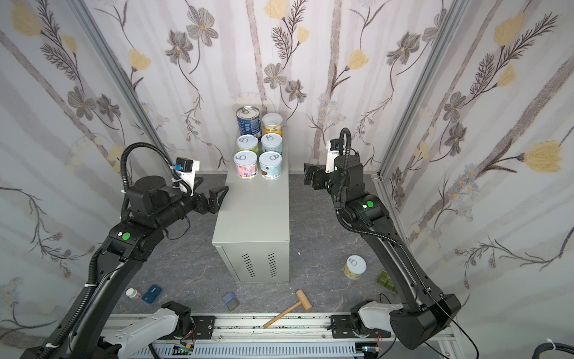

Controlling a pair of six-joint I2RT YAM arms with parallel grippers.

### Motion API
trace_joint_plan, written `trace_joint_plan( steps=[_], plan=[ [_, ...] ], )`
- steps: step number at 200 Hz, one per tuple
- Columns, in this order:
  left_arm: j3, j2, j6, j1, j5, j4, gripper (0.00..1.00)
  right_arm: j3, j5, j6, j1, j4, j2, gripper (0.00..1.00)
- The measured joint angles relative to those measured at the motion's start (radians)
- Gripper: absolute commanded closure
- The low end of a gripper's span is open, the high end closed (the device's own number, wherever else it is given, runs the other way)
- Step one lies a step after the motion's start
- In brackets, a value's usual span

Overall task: Place and organize the canned foods onto the counter
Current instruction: 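Withdraw the right gripper from the cabinet top toward the floor can, then lower the right gripper over the yellow-label floor can and grasp it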

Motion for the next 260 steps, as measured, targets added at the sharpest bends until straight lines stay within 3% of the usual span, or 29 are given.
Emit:
trace_joint_plan(
  steps=[65, 100, 182, 260],
  plan=[
    [-0.002, -0.018, -0.018, 0.0, 0.0, -0.048, 0.0, -0.157, 0.167, 0.216, -0.005, -0.2, -0.09, 0.0],
    [-0.029, -0.056, -0.028, 0.0, 0.0, -0.052, 0.0, -0.273, 0.2, 0.344, -0.054, -0.301, -0.106, 0.0],
    [-0.064, -0.087, -0.048, 0.015, 0.035, -0.046, 0.0, -0.652, -0.023, 0.523, -0.368, -0.311, -0.136, 0.0],
    [-0.075, -0.092, -0.073, 0.035, 0.064, -0.033, 0.0, -0.789, -0.061, 0.592, -0.483, -0.286, -0.152, 0.0]
  ],
)
